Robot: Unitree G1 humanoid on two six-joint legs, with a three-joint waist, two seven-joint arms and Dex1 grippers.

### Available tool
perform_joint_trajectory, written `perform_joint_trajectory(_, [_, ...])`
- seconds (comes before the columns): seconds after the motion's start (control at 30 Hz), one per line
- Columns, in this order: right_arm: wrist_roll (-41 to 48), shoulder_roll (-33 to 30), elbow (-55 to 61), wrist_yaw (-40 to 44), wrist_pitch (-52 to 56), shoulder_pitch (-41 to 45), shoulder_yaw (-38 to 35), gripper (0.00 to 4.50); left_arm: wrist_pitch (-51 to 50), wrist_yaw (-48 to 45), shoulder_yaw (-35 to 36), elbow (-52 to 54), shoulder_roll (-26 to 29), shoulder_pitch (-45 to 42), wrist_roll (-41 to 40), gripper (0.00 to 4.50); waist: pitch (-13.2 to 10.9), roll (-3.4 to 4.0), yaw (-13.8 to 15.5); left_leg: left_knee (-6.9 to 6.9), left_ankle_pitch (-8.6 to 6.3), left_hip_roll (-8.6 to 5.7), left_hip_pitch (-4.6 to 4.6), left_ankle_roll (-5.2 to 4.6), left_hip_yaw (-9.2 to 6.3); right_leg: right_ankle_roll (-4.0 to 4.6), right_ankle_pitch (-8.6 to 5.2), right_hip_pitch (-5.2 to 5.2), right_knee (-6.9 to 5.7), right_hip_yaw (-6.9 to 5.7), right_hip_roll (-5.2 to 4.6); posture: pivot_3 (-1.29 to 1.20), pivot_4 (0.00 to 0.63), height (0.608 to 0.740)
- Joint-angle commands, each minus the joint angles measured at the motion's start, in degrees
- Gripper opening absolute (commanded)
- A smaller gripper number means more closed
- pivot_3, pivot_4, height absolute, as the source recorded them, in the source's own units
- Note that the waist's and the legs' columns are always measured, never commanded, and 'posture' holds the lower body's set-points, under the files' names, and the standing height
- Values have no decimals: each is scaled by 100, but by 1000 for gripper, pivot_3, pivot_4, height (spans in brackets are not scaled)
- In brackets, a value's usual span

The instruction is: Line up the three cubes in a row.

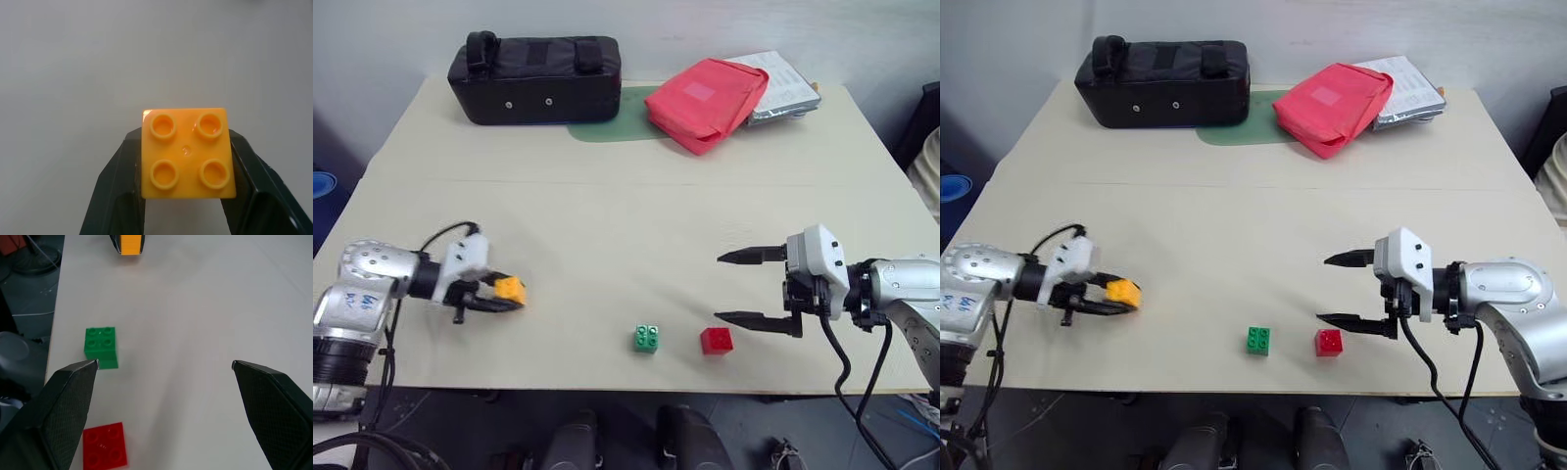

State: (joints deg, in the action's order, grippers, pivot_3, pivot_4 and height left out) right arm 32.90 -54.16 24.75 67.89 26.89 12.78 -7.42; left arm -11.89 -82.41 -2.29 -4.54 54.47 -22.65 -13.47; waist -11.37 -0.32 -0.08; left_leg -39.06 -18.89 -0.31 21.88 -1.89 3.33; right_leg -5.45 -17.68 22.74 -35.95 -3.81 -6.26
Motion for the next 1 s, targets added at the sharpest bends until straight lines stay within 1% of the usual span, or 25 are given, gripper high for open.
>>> perform_joint_trajectory(0.03, [258, -180, 383, 195, 96, -224, -123, 4500, -226, -185, -469, 1159, -62, 71, -130, 1525, 0, 0, 1, 0, 0, 0, 0, 0, -1, 0, 0, -1, 1, 0, 0, 0, 150, 740])
perform_joint_trajectory(0.1, [289, -227, 480, 247, 104, -336, -156, 4500, -221, -210, -697, 1347, -88, 61, -27, 1525, 0, 0, 1, -1, 2, 0, 0, 0, -1, 0, 0, -1, 2, -1, 0, 0, 150, 740])
perform_joint_trajectory(0.2, [306, -268, 589, 214, 116, -539, -226, 4500, 85, 173, -1255, 1123, -387, -140, 672, 1525, 0, 0, 5, -2, 3, 0, -8, 0, 2, 0, 0, -3, 7, 2, 1, 0, 150, 740])
perform_joint_trajectory(0.27, [358, -279, 683, 162, 165, -636, -286, 4500, 113, 398, -1309, 968, -530, -219, 827, 1525, 0, 0, 12, -1, 5, -2, -14, -2, 4, 0, 0, -10, 7, 2, 2, 0, 150, 740])
perform_joint_trajectory(0.37, [422, -270, 799, 93, 220, -767, -391, 4500, -204, 367, -1174, 1015, -579, -178, 551, 1525, 0, -1, 10, -2, 4, -1, -15, -3, 3, 0, 0, -11, 6, 3, 3, 0, 150, 740])
perform_joint_trajectory(0.5, [399, -220, 814, -18, 229, -858, -443, 4500, -327, 130, -1138, 1257, -520, -76, 258, 1525, 0, -1, 9, -2, 4, -1, -15, -3, 0, 0, 0, -12, 7, 2, 2, 0, 150, 740])
perform_joint_trajectory(0.63, [393, -182, 840, -132, 220, -817, -357, 4500, -273, 242, -1134, 1290, -496, -35, 343, 1525, 0, 0, 8, -2, 5, -1, -15, -2, -2, 0, 0, -12, 8, 2, 2, 0, 150, 740])
perform_joint_trajectory(0.8, [375, -208, 812, -152, 170, -811, -347, 4500, -184, 606, -1051, 1244, -673, -11, 356, 1525, 0, -1, 12, -2, 5, -1, -15, -2, -1, 0, 0, -13, 10, 3, 1, 0, 150, 740])
perform_joint_trajectory(1.0, [338, -219, 753, -141, 129, -797, -337, 4500, -186, 629, -1126, 1255, -671, -3, 335, 1525, 0, -1, 12, -2, 5, -1, -15, -2, -2, 0, 0, -13, 10, 2, 1, 0, 150, 740])
